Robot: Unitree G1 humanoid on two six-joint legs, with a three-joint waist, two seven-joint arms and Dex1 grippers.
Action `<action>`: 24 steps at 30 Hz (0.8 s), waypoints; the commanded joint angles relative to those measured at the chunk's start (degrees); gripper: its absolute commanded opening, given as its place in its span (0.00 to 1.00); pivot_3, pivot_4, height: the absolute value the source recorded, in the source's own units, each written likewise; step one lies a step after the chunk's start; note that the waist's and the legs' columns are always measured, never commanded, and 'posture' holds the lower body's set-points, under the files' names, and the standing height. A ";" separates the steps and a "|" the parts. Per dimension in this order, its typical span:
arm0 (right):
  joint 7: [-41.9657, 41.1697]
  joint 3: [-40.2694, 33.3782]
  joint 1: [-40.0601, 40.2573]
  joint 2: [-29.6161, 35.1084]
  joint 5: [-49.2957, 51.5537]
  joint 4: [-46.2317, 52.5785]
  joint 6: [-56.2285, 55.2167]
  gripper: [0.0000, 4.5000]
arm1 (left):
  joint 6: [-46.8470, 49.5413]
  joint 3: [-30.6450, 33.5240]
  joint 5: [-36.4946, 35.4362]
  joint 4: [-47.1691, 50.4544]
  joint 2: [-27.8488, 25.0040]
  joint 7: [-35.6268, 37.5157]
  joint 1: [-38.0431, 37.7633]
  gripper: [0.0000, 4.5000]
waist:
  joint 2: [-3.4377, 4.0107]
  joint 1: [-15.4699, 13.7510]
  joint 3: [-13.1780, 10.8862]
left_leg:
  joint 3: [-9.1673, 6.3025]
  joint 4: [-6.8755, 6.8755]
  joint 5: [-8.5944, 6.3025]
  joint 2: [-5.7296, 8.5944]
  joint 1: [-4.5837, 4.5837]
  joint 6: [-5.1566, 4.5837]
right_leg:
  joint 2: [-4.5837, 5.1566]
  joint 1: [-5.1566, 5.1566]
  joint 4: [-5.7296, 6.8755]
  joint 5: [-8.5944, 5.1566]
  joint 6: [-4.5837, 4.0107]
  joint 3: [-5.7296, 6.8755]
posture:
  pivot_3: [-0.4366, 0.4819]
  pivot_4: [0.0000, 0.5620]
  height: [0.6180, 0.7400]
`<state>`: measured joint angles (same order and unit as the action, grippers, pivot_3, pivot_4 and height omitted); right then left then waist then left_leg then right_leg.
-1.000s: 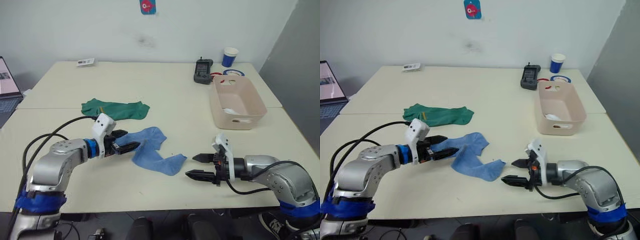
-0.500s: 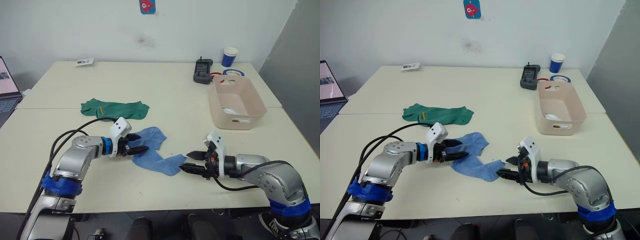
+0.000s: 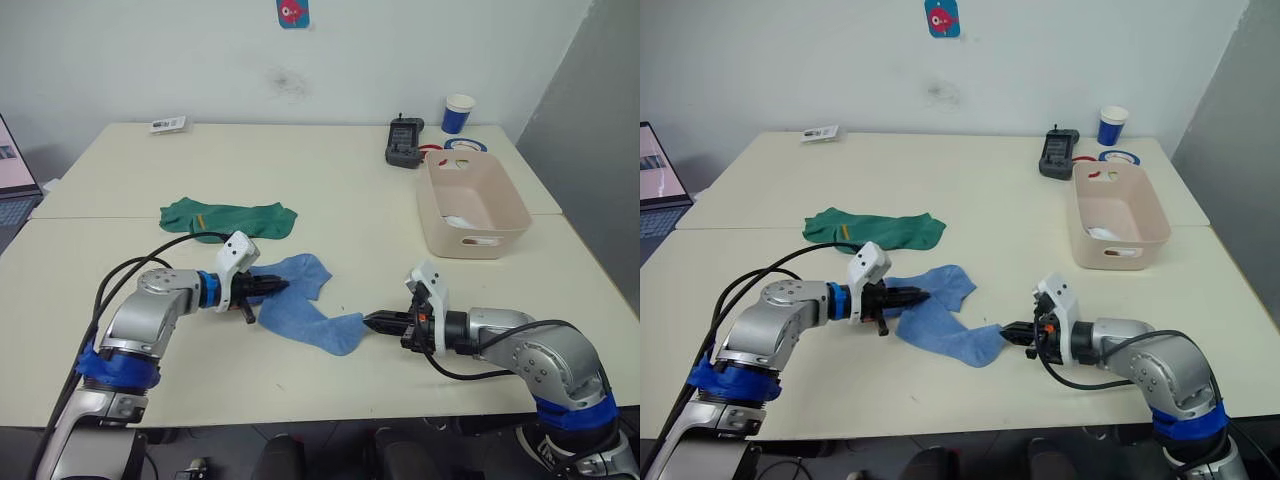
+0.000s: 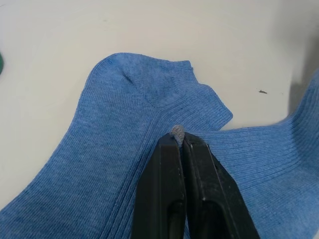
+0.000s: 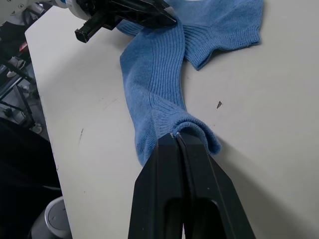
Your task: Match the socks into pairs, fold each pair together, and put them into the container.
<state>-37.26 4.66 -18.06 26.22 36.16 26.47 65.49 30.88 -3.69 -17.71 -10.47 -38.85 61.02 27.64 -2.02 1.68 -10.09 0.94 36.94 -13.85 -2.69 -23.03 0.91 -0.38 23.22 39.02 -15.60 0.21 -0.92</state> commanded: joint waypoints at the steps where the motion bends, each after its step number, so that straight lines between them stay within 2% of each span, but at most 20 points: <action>1: -0.92 -2.56 -1.67 1.63 2.54 1.45 -0.05 0.00 | 6.18 4.98 -3.29 6.45 -1.42 -3.02 -1.46 0.00 | 0.00 0.10 0.00 | 0.00 0.00 0.00 -0.01 0.00 0.00 | 0.00 0.01 0.00 0.00 0.00 0.00 | 0.48 0.27 1.00; 5: -1.99 -5.23 -2.54 4.30 4.82 1.42 0.71 0.00 | 17.43 10.61 -7.11 16.60 0.85 -11.99 -5.47 0.00 | 0.00 0.07 0.00 | -0.02 -0.01 0.00 -0.09 0.00 0.00 | 0.04 0.00 0.00 0.00 0.01 -0.02 | 0.48 0.27 1.00; 7: -2.78 -6.32 -2.86 6.09 5.29 0.55 0.50 0.00 | 24.14 14.38 -9.40 23.32 4.68 -19.37 -7.58 0.00 | 0.00 0.03 0.00 | -0.03 -0.01 0.00 -0.08 0.00 0.00 | 0.08 0.00 -0.01 0.00 0.01 0.00 | 0.48 0.27 1.00; 11: -4.41 -7.17 -3.72 9.33 4.90 -3.12 -0.37 0.00 | 32.16 19.12 -9.05 33.61 12.38 -32.94 -10.46 0.00 | -0.02 -0.03 0.00 | -0.03 0.01 0.00 0.00 -0.02 0.00 | 0.34 -0.04 -0.02 0.00 0.03 0.01 | 0.48 0.27 1.00; 15: -6.55 -4.44 -5.30 10.72 2.55 -11.00 -2.22 0.00 | 34.54 17.54 -7.85 39.36 18.88 -40.93 -14.96 0.00 | -0.03 -0.05 0.01 | -0.04 0.00 0.00 0.02 0.01 0.00 | 0.33 -0.06 -0.02 0.01 0.02 -0.01 | 0.48 0.27 1.00; 19: -7.62 -1.05 -7.30 10.60 0.13 -16.31 -3.74 0.00 | 31.88 14.60 -6.16 38.77 20.43 -43.46 -16.68 0.00 | -0.03 0.11 0.01 | -0.04 0.00 0.00 0.07 0.04 0.00 | 0.26 -0.06 0.01 0.01 0.01 -0.02 | 0.48 0.27 1.00; 22: -7.82 0.27 -8.31 10.41 -2.10 -18.78 -6.60 0.00 | 31.17 14.98 -6.67 38.07 20.39 -43.88 -16.38 0.15 | -0.03 0.01 0.01 | -0.05 0.00 0.00 0.09 0.03 0.00 | 0.19 -0.05 0.00 0.01 0.00 -0.01 | 0.48 0.27 1.00; 24: -7.92 -0.30 -8.54 10.34 -2.58 -19.35 -7.91 0.09 | 31.48 15.97 -8.11 38.16 19.30 -42.57 -16.27 0.27 | -0.03 0.02 0.01 | -0.02 0.00 0.00 0.08 0.03 0.00 | 0.19 -0.05 -0.01 0.01 0.00 -0.04 | 0.48 0.27 1.00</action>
<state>-44.56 5.63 -25.57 36.27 34.08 6.70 59.48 63.33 10.92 -24.86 26.57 -18.70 17.71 10.71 -2.06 1.70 -10.09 0.92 36.94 -13.85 -2.61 -23.01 0.91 -0.20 23.18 39.01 -15.58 0.21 -0.96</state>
